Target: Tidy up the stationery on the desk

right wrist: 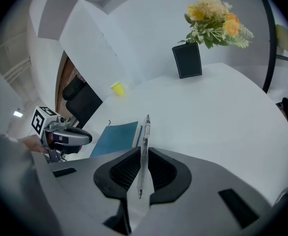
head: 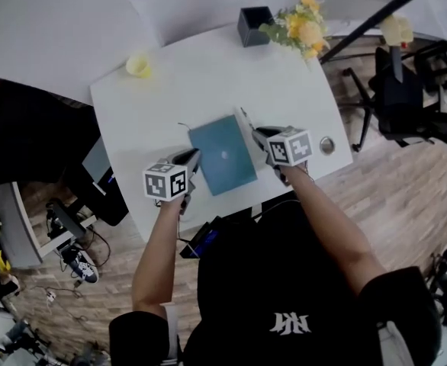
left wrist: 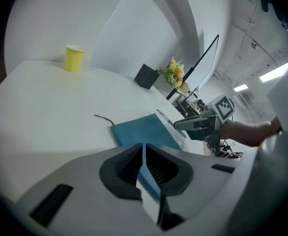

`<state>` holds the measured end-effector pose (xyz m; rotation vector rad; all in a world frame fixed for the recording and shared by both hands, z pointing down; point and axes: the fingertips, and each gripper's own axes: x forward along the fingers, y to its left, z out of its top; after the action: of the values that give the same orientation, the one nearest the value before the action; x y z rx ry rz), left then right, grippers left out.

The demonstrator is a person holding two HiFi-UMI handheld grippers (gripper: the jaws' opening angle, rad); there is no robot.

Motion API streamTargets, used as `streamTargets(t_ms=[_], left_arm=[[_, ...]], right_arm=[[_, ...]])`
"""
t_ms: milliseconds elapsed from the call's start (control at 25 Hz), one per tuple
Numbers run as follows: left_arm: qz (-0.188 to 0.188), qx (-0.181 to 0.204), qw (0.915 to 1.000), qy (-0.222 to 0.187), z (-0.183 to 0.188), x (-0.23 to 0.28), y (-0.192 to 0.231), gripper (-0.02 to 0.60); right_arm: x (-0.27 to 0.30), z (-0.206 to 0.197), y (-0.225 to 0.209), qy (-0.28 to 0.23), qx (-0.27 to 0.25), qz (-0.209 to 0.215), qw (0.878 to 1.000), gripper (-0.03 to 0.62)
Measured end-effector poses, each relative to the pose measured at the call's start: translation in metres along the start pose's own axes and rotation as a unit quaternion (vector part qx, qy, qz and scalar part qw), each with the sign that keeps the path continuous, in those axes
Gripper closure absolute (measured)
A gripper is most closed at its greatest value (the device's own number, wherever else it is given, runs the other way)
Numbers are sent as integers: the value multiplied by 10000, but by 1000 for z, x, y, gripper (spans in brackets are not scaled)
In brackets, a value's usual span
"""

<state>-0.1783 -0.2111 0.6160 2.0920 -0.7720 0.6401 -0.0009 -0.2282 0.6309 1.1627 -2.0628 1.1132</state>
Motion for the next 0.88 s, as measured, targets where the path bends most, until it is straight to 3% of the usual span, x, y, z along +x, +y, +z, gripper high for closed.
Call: streamTargets(t_ms=[400,880], left_arm=[[-91,-98,9999,-11,-6,4,-5,557],[-68,-167,9998,86,-27,7,-5,558]], right_arm=[[-3,-46,26,177,360,246,9989,525],[-1,-57,29,367,295,250,9986,523]])
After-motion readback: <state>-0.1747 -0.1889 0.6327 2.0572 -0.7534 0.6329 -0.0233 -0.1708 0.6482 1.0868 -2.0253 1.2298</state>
